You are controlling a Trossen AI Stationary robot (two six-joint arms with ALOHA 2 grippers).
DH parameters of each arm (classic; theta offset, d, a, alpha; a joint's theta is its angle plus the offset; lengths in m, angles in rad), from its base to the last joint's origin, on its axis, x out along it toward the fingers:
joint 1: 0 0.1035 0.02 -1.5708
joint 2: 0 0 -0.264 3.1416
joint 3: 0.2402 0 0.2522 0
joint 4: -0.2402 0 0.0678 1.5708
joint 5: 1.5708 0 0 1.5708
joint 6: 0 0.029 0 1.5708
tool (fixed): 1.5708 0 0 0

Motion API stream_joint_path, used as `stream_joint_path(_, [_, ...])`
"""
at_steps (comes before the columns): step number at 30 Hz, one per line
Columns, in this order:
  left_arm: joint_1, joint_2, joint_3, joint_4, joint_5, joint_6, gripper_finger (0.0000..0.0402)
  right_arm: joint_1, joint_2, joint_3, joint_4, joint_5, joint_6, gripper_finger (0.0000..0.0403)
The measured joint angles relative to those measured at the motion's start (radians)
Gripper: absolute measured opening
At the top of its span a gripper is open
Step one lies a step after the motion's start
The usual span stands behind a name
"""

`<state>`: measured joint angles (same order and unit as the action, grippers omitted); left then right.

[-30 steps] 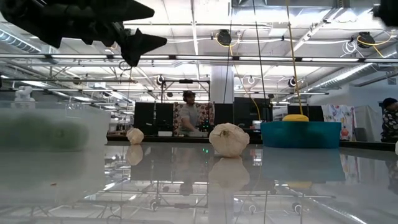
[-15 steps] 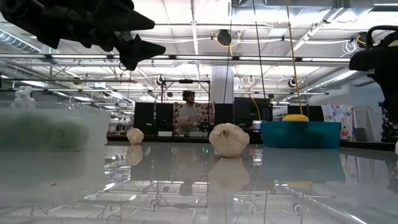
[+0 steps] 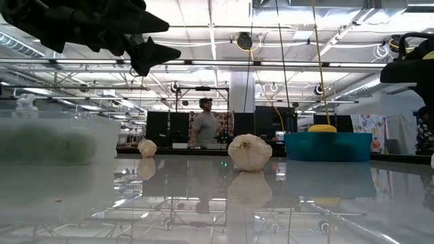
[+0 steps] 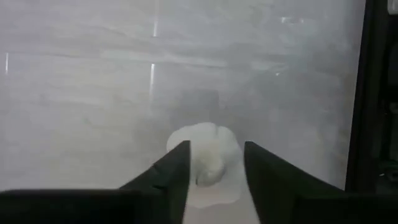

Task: Sort produce into baskets
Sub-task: Put the white garlic into the pink bin

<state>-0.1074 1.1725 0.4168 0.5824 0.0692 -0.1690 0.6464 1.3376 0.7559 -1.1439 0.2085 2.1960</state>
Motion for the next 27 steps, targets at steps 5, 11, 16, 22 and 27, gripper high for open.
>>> stream_joint_path(5, [0.000, 0.000, 0.000, -0.002, 0.000, -0.002, 0.0312, 0.000, 0.000, 0.000, -0.008, 0.000, -0.004, 0.0065])
stream_joint_path(11, [0.000, 0.000, 0.000, -0.011, 0.000, -0.001, 0.0312, -0.009, -0.010, 0.051, -0.063, -0.043, -0.055, 0.0011])
stream_joint_path(16, [0.000, 0.000, 0.000, -0.015, 0.000, -0.001, 0.0312, -0.028, -0.015, 0.171, -0.144, -0.026, -0.102, 0.0010])
stream_joint_path(22, [0.000, 0.000, 0.000, -0.022, 0.001, -0.006, 0.0312, -0.023, 0.007, 0.354, -0.112, 0.003, -0.167, 0.0004])
stream_joint_path(27, [0.000, 0.000, 0.000, -0.027, 0.002, -0.006, 0.0312, 0.009, 0.103, 0.535, -0.095, -0.023, -0.197, 0.0004])
